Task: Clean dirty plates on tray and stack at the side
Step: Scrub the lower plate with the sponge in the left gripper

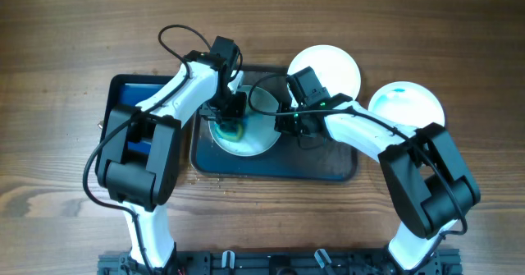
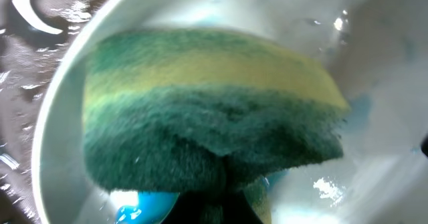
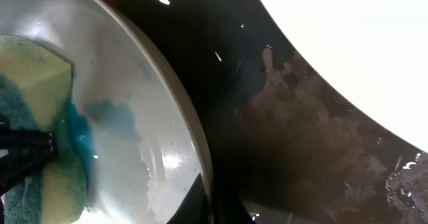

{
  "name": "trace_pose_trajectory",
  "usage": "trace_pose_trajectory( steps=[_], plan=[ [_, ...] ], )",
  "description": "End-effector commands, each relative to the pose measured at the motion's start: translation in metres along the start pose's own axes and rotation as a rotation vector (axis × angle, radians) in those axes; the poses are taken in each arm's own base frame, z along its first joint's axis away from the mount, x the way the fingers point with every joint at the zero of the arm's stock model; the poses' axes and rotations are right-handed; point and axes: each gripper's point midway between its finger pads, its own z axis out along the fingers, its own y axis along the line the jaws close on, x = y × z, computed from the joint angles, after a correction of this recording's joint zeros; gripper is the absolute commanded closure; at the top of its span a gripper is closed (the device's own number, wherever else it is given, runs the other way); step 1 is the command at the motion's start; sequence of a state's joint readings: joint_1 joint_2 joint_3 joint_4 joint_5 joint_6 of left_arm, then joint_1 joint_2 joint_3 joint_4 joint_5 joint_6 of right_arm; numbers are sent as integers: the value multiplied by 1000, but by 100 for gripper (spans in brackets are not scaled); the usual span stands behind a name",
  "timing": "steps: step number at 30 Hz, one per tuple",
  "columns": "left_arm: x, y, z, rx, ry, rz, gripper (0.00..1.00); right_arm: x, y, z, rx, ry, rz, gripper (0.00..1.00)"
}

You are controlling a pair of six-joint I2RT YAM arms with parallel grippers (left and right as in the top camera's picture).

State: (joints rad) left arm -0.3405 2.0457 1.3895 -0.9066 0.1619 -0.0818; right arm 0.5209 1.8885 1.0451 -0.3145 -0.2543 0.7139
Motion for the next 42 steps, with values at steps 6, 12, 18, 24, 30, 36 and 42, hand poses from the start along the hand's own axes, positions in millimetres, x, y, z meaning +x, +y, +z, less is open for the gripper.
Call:
trace_pose_trajectory(
  steps=[6,12,18,24,30,36,42],
  plan=[
    [26,-116,34,445,64,182,96,7,-5,10,8,36,-1,96],
    [-27,-25,45,7,-137,-214,96,7,-5,10,9,38,0,96],
    [-35,99,11,-522,-341,-537,96,8,-5,10,10,40,0,96],
    [0,96,19,-513,-147,-437,96,8,-5,10,9,38,0,96],
    [48,-3,39,31,187,58,96,7,-5,10,8,37,-1,96],
    [87,-64,22,405,278,440,96,7,-5,10,8,36,-1,96],
    [65,-86,33,399,157,564,96,7,-5,10,8,36,-1,96]
  ],
)
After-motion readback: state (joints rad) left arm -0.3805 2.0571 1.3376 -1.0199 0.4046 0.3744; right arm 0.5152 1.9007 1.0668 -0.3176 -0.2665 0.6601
